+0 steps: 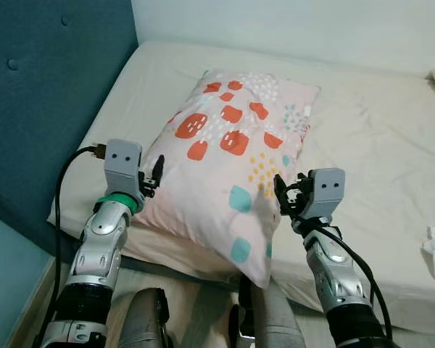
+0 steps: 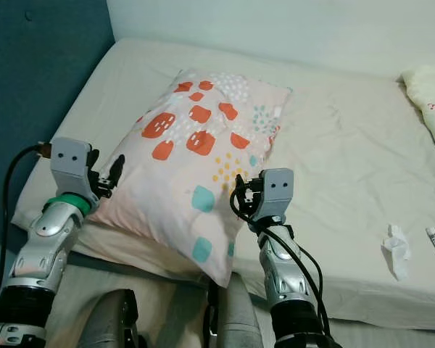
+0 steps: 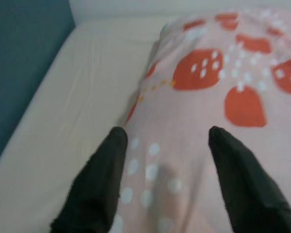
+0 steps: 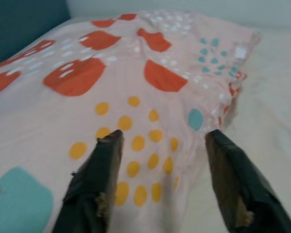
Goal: Clean up the room
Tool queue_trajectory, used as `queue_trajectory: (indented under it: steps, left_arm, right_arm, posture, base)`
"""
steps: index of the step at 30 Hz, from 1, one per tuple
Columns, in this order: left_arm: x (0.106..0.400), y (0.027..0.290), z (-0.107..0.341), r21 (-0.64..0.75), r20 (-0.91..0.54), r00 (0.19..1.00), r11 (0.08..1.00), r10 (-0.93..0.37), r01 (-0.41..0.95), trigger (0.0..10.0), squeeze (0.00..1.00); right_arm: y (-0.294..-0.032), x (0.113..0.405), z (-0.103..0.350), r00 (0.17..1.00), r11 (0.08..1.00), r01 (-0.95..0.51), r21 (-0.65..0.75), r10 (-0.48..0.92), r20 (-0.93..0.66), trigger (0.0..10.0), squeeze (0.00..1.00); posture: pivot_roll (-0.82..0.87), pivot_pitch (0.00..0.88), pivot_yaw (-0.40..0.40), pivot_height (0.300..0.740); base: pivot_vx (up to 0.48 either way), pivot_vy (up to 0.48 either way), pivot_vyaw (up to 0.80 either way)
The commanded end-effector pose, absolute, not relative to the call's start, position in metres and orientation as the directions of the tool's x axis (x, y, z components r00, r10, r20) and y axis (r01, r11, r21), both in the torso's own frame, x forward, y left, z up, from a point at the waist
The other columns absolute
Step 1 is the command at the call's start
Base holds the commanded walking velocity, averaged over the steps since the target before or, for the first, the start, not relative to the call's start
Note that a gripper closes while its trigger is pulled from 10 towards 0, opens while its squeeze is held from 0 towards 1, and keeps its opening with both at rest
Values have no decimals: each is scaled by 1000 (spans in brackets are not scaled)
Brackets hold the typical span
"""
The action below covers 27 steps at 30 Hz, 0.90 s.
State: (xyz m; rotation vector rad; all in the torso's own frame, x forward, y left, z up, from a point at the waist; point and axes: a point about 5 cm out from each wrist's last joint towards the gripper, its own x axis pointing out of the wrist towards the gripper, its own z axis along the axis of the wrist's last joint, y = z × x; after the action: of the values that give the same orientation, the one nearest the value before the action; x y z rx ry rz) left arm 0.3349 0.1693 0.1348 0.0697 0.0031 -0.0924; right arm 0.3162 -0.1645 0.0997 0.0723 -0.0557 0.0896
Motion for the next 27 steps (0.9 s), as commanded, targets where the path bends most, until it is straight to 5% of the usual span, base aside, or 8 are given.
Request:
queue_trajectory:
  steps: [1,4,5,6,7,10,11,27]
  left_arm:
    - [344,172,130,29,-47,996,997,-74,76,10000,1000]
    - [352,175,134,26,-52,997,998,-56,57,10000,1000]
    - [358,178,137,43,-57,998,999,-28,31,10000,1000]
    - [358,178,137,43,-57,998,999,-28,31,10000,1000]
    - [366,183,144,118,-43,999,993,15,-10,10000,1000]
    - [375,187,155,224,-6,998,973,56,-54,10000,1000]
    - [379,185,166,348,53,997,935,53,-68,10000,0]
    - [365,184,157,645,103,988,764,-119,25,10000,0]
  right_arm:
    - [-166,320,96,996,992,-79,102,75,39,10000,1000]
    - [-166,325,96,997,988,-69,136,66,28,10000,1000]
    - [-167,327,94,999,982,-48,182,47,10,10000,486]
    - [-167,327,94,999,982,-48,182,47,10,10000,486]
    - [-171,330,89,1000,973,1,232,6,-27,10000,0]
    - [-175,331,81,996,953,62,296,-40,-80,10000,0]
    - [-178,329,73,991,941,103,322,-68,-120,10000,0]
    - [-185,309,31,956,994,46,104,-14,-292,10000,0]
  posture:
    - [-58,91,27,610]
    - [-65,100,30,610]
    - [-71,109,32,610]
    - [-71,109,32,610]
    - [-73,120,35,610]
    - [-72,127,37,610]
    - [-66,142,45,610]
    - [-34,233,56,610]
  base:
    - [0,0,0]
    - [0,0,0]
    - [0,0,0]
    - [0,0,0]
    - [0,0,0]
    - [0,0,0]
    - [0,0,0]
    - [0,0,0]
